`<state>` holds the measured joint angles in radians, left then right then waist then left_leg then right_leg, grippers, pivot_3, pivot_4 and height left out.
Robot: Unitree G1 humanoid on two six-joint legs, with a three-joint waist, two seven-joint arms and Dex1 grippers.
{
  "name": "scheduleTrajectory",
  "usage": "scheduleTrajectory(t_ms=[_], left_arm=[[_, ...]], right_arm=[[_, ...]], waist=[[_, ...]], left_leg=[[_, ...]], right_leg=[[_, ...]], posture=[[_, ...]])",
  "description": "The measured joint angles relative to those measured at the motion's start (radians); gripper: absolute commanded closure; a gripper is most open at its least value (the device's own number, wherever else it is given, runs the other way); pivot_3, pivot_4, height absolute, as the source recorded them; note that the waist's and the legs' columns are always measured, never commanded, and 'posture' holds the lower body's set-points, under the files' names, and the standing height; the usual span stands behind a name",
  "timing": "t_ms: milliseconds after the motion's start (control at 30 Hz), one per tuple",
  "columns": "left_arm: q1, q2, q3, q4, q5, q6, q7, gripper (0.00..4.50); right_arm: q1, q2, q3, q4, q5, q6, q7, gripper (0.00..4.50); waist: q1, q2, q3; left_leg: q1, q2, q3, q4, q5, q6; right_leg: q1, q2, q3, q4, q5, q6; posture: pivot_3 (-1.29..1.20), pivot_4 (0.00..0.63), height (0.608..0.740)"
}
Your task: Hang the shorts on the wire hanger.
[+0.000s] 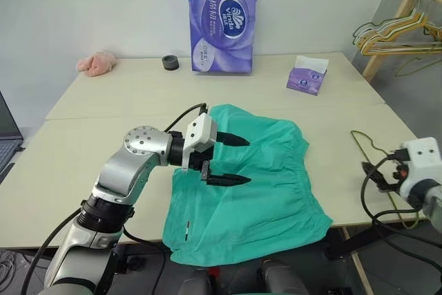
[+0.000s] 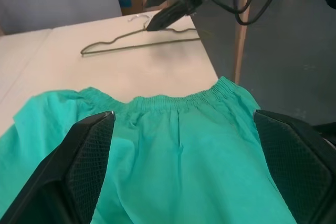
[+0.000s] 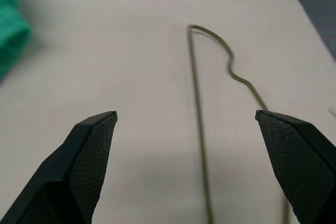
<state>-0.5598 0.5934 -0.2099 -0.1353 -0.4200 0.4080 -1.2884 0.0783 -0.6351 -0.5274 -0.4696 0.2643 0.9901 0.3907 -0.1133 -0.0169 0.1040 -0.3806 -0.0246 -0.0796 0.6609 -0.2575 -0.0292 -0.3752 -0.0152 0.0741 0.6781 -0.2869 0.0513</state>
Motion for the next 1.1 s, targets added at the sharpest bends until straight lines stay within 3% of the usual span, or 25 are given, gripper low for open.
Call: scheduleTrajectory(t_ms=[267, 467, 633, 967, 1100], left_arm=[[-0.019, -0.023, -0.066, 0.054, 0.093, -0.150, -0.033, 0.05], [-0.018, -0.019, -0.072, 0.050, 0.098, -0.163, -0.062, 0.05], [-0.017, -0.019, -0.072, 0.048, 0.098, -0.162, -0.073, 0.05], [-0.018, -0.030, -0.078, 0.044, 0.109, -0.155, -0.070, 0.05], [-0.018, -0.030, -0.079, 0.043, 0.111, -0.155, -0.064, 0.00]], right_arm=[[0.028, -0.008, -0.071, 0.083, 0.014, 0.067, -0.008, 0.00], [0.028, -0.039, -0.068, 0.171, 0.037, 0.069, 0.048, 0.00], [0.005, -0.085, -0.021, 0.267, 0.040, 0.045, 0.084, 0.00], [-0.195, -0.239, 0.173, 0.632, 0.000, -0.106, 0.204, 0.00], [-0.277, -0.287, 0.245, 0.751, -0.003, -0.121, 0.279, 0.87]], waist=[[-0.016, 0.000, 0.000], [-0.031, 0.001, 0.001], [-0.033, 0.001, 0.001], [-0.042, 0.002, 0.003], [-0.045, 0.002, 0.003]], left_leg=[[0.000, 0.001, 0.001, -0.001, 0.000, 0.000], [0.000, 0.001, 0.000, -0.001, -0.001, 0.001], [0.000, 0.001, 0.001, -0.001, -0.001, 0.001], [0.000, 0.001, 0.001, 0.000, -0.001, 0.002], [0.000, 0.001, 0.001, 0.000, -0.001, 0.002]], right_leg=[[0.000, 0.002, 0.000, 0.000, 0.000, 0.000], [0.000, 0.002, 0.000, 0.000, 0.000, 0.000], [0.001, 0.002, 0.000, -0.001, 0.000, 0.000], [0.002, 0.002, 0.000, -0.003, 0.000, 0.000], [0.002, 0.002, 0.000, -0.003, 0.000, 0.000]], posture=[[-0.23, 0.078, 0.740], [-0.23, 0.081, 0.740], [-0.23, 0.082, 0.740], [-0.22, 0.087, 0.740], [-0.21, 0.086, 0.740]])
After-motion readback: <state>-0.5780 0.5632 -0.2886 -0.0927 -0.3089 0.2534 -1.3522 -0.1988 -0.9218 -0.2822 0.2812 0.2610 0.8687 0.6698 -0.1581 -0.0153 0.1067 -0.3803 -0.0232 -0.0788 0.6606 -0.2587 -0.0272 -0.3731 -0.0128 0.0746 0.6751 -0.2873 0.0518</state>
